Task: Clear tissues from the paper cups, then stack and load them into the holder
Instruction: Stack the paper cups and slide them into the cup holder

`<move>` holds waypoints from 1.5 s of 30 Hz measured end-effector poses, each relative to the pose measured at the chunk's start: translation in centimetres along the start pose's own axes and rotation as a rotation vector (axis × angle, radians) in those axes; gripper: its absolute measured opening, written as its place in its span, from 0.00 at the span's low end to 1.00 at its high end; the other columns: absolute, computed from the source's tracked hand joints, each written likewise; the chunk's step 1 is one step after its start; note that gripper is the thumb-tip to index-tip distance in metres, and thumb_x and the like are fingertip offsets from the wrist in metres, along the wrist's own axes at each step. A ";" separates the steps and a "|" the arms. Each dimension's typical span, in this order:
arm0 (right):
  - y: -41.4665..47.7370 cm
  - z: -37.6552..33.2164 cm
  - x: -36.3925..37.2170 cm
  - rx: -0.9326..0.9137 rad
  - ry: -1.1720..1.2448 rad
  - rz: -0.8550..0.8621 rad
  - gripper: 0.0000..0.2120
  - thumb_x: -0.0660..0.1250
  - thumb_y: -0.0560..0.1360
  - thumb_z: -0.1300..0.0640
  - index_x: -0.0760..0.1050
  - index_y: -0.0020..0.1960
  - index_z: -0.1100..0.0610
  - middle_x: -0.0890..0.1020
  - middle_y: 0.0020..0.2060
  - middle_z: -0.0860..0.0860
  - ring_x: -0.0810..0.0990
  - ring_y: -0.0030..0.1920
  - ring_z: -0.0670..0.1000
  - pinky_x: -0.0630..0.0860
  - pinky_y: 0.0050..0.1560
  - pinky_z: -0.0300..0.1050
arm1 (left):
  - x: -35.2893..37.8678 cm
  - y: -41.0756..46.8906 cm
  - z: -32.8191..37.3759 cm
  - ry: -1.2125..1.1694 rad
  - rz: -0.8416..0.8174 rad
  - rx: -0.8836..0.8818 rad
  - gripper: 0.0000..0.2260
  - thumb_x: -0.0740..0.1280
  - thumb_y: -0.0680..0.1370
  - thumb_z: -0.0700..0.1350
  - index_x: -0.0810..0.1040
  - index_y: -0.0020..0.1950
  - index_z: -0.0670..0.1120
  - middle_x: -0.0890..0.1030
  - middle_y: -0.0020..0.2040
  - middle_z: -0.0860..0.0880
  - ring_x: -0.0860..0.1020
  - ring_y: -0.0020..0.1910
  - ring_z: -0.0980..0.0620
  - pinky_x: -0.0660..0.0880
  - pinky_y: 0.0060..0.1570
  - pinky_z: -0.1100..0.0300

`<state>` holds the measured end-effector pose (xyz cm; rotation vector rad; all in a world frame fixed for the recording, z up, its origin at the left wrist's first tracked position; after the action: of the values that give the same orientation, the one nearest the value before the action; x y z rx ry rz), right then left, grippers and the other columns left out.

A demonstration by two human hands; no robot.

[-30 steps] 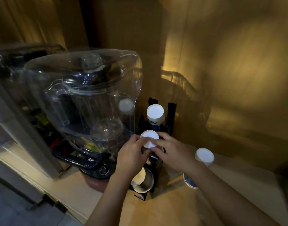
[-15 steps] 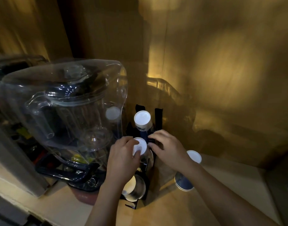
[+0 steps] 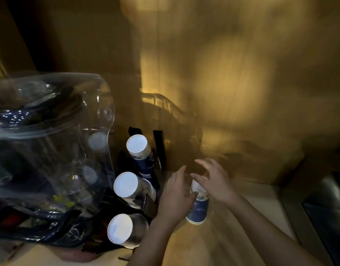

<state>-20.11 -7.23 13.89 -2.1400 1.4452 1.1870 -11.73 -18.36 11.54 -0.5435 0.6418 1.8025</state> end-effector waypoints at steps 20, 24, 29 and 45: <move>-2.5 7.7 4.8 0.114 0.142 -0.087 0.22 0.72 0.64 0.52 0.63 0.52 0.43 0.70 0.52 0.46 0.71 0.51 0.47 0.67 0.43 0.37 | 10.9 0.4 -7.1 -0.567 -0.155 -0.427 0.26 0.74 0.64 0.39 0.70 0.58 0.53 0.77 0.58 0.49 0.76 0.60 0.45 0.76 0.56 0.56; -2.8 8.3 4.2 0.093 0.181 -0.051 0.23 0.71 0.63 0.49 0.60 0.49 0.38 0.70 0.50 0.44 0.71 0.48 0.45 0.69 0.40 0.33 | 11.5 0.5 -7.4 -0.597 -0.211 -0.437 0.40 0.75 0.57 0.46 0.67 0.68 0.51 0.71 0.67 0.44 0.73 0.63 0.46 0.75 0.62 0.50; -1.9 7.9 2.4 0.117 0.312 0.024 0.24 0.72 0.63 0.49 0.61 0.49 0.34 0.70 0.49 0.40 0.76 0.49 0.50 0.78 0.42 0.48 | 11.0 1.2 -6.5 -0.586 -0.206 -0.444 0.42 0.78 0.59 0.55 0.64 0.69 0.59 0.67 0.68 0.47 0.72 0.62 0.47 0.76 0.60 0.47; 2.0 -8.3 -8.9 -0.451 0.452 0.318 0.26 0.70 0.64 0.45 0.64 0.58 0.44 0.71 0.53 0.44 0.72 0.54 0.45 0.72 0.48 0.31 | -7.1 3.4 4.1 -0.370 0.141 -0.023 0.40 0.70 0.59 0.69 0.62 0.69 0.65 0.71 0.65 0.52 0.73 0.61 0.54 0.75 0.61 0.50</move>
<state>-19.35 -7.92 26.18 -2.6903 1.9139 1.2898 -13.03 -21.51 19.77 -0.1727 0.4126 1.9789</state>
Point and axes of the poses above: each hand's wrist, its own y-axis towards the middle knuckle, its own x-axis out of the palm, z = x × y, the point moved 4 cm from there along y, towards the middle knuckle
